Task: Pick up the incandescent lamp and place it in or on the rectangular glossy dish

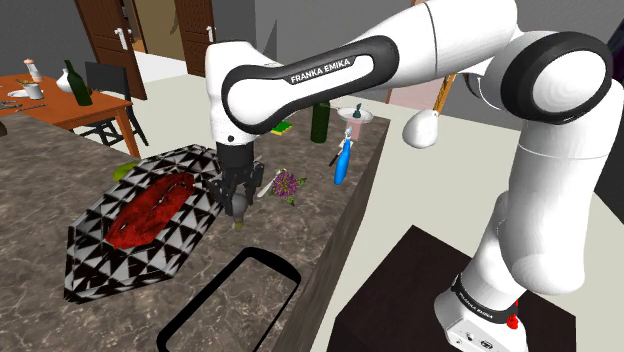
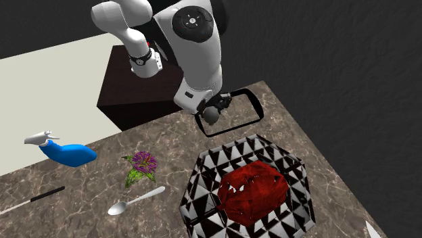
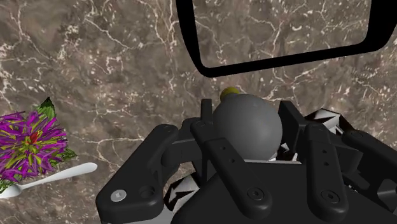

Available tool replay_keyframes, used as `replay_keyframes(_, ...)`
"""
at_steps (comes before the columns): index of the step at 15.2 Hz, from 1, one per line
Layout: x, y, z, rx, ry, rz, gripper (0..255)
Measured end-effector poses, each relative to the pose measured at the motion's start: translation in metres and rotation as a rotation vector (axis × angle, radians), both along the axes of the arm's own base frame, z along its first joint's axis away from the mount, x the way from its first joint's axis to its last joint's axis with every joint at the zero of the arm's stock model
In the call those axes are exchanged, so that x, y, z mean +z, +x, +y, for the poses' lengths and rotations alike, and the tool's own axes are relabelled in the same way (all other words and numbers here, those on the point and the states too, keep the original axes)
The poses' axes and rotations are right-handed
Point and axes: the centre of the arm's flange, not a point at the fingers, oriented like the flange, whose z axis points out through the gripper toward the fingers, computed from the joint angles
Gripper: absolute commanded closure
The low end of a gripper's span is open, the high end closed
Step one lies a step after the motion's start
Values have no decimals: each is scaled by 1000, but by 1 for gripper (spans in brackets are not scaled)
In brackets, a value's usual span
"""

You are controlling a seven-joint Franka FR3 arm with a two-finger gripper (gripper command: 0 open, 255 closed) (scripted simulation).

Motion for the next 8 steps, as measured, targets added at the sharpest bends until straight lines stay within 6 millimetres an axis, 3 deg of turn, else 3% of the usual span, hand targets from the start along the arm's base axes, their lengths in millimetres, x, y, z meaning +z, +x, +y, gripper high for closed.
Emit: replay_keyframes(8, 12, -82, 62, 0, 0, 0, 255)
